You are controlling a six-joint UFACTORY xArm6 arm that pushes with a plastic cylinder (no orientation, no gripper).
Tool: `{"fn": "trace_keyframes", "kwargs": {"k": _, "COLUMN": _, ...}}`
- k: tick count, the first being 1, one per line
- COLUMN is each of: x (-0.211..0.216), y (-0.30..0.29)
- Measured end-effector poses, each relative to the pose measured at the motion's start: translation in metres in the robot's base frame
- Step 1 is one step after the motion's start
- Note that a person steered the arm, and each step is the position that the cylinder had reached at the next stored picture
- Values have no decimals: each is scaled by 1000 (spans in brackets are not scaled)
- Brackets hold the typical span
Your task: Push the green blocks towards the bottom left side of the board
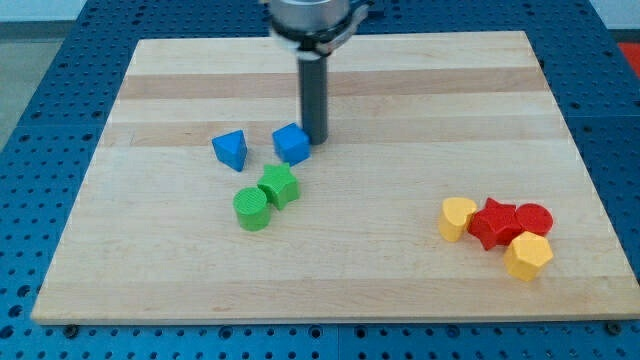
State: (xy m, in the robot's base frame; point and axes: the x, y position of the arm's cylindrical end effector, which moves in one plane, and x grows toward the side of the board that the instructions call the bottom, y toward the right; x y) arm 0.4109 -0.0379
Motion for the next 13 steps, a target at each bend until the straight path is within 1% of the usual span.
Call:
{"fn": "trace_keyframes", "kwargs": {"k": 2, "x": 61, "y": -20}}
{"fn": "trace_keyframes", "kwargs": {"k": 5, "x": 119, "y": -63}}
{"fn": "trace_keyframes", "kwargs": {"k": 6, "x": 105, "y": -55}}
{"fn": "trace_keyframes", "kwargs": {"k": 7, "x": 76, "y": -24}}
{"fn": "trace_keyframes", "kwargs": {"k": 8, "x": 110, "y": -17}}
{"fn": "trace_keyframes", "kwargs": {"k": 9, "x": 146, "y": -48}}
{"fn": "trace_keyframes", "kwargs": {"k": 10, "x": 167, "y": -78}}
{"fn": "trace_keyframes", "kwargs": {"k": 11, "x": 170, "y": -105}}
{"fn": "trace_keyframes", "kwargs": {"k": 12, "x": 170, "y": -85}}
{"fn": "trace_keyframes", "kwargs": {"k": 13, "x": 206, "y": -33}}
